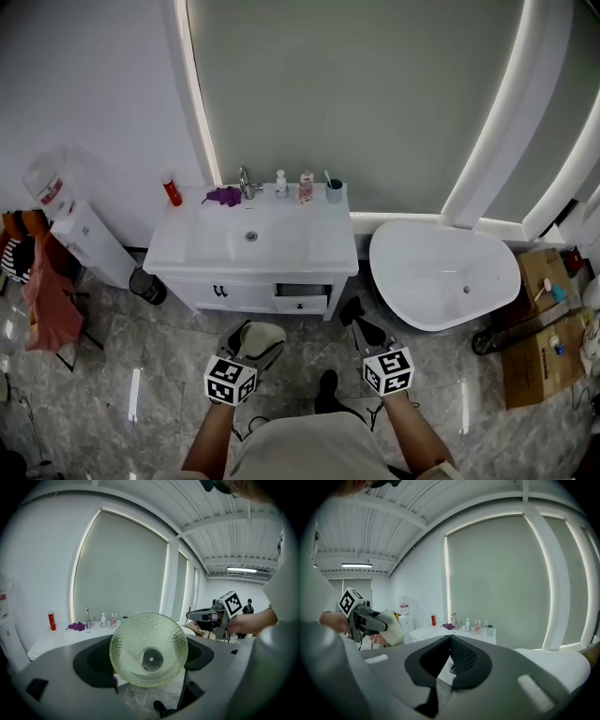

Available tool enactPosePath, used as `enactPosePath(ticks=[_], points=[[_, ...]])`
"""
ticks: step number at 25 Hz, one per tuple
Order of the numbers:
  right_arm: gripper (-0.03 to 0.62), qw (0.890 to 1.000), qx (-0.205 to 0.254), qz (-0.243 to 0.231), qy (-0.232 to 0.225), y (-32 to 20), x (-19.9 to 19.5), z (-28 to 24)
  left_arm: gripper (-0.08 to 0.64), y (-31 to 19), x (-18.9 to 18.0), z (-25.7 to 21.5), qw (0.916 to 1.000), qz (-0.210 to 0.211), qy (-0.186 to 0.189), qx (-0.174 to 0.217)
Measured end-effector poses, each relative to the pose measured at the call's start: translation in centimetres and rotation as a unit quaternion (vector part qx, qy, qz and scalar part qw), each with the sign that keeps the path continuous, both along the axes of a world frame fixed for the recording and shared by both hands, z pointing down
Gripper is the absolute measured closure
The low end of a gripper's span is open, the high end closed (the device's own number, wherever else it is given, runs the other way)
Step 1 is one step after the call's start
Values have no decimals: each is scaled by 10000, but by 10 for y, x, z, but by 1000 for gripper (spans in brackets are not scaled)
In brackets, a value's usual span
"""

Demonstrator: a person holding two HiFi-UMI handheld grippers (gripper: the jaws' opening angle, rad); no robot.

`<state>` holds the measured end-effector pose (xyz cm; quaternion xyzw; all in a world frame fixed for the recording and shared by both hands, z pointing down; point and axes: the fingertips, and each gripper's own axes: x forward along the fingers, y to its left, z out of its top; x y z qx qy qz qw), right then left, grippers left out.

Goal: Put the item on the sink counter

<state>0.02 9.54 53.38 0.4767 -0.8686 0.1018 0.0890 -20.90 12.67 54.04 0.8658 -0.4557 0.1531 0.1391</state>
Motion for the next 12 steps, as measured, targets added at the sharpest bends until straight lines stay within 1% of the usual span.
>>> enactPosePath(ticks=[4,12], points=[[581,9999,-16,-109,-71,-39,10,1,158,-35,12,3,9999,-119,-39,-37],[581,9995,-40,-305,-31,-122,47,3,158,-108,51,11,9995,-265,-103,-140]])
